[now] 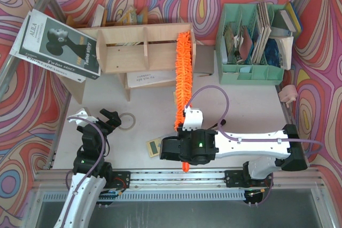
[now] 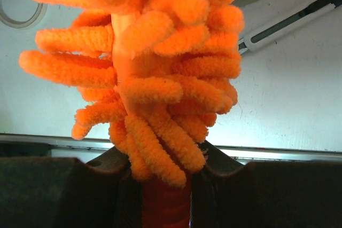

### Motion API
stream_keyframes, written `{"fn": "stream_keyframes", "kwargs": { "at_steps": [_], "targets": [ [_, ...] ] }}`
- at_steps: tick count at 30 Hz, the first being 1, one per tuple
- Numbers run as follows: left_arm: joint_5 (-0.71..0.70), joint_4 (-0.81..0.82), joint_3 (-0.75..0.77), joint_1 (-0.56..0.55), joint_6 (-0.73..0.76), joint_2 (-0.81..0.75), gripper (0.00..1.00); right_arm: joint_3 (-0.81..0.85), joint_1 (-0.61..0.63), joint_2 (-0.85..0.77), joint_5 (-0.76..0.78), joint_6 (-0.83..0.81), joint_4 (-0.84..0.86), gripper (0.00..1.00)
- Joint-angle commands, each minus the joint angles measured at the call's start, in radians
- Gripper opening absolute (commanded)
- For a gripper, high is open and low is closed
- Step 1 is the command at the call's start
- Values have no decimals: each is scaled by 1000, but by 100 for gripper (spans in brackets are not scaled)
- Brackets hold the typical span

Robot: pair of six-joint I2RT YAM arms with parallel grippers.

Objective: Dust the bookshelf with a duster

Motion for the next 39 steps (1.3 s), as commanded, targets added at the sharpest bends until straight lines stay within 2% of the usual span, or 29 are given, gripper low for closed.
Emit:
{"fn": "stream_keyframes", "kwargs": {
  "at_steps": [1, 4, 9, 16, 19, 25, 35, 39],
  "targets": [
    [-8, 12, -17, 5, -2, -4, 99, 68, -1, 2, 62, -58, 4, 0],
    [-8, 11, -16, 5, -2, -5, 98, 114, -2, -11, 95, -131, 27, 0],
    [-11, 9, -16, 5, -3, -7, 99, 93, -2, -27, 79, -303, 194, 0],
    [-9, 12, -18, 5, -3, -6, 98, 76, 0, 41, -12, -422, 350, 0],
    [-8, 15, -16, 5, -3, 4, 98, 93, 1, 71, -27, -435, 353, 0],
    [-10, 12, -16, 5, -3, -3, 99, 59, 2, 76, -24, -300, 254, 0],
    [-7, 15, -18, 5, -3, 0, 98, 3, 2, 27, 60, 90, -106, 0],
    [-5, 15, -18, 5, -2, 1, 98, 19, 2, 7, 93, 159, -191, 0]
  ]
}}
